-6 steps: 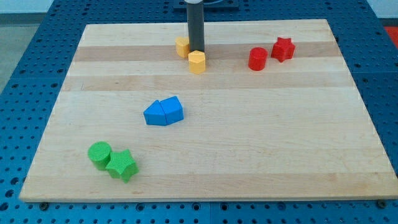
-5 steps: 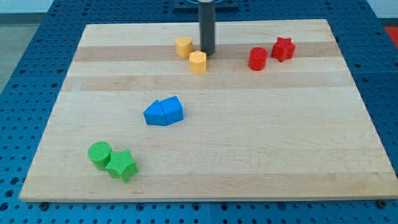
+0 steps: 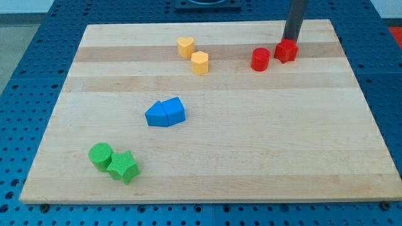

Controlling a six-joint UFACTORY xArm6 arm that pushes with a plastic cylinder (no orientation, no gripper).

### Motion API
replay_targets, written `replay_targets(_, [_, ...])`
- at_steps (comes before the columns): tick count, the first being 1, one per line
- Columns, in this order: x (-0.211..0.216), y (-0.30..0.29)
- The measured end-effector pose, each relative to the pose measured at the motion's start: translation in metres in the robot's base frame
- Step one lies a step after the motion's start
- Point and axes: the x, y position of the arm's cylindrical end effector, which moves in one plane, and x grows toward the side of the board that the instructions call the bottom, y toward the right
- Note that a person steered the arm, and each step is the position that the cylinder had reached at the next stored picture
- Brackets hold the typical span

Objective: Move the yellow hexagon to the yellow heart

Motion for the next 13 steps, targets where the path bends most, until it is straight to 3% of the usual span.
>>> replay_targets(2, [0.006, 0.015])
replay_targets(3, [0.005, 0.072])
replay_targets(4, [0.008, 0.085])
replay_targets(8, [0.019, 0.033])
replay_targets(10, [0.029, -0.063])
replay_targets(13, [0.034, -0.019])
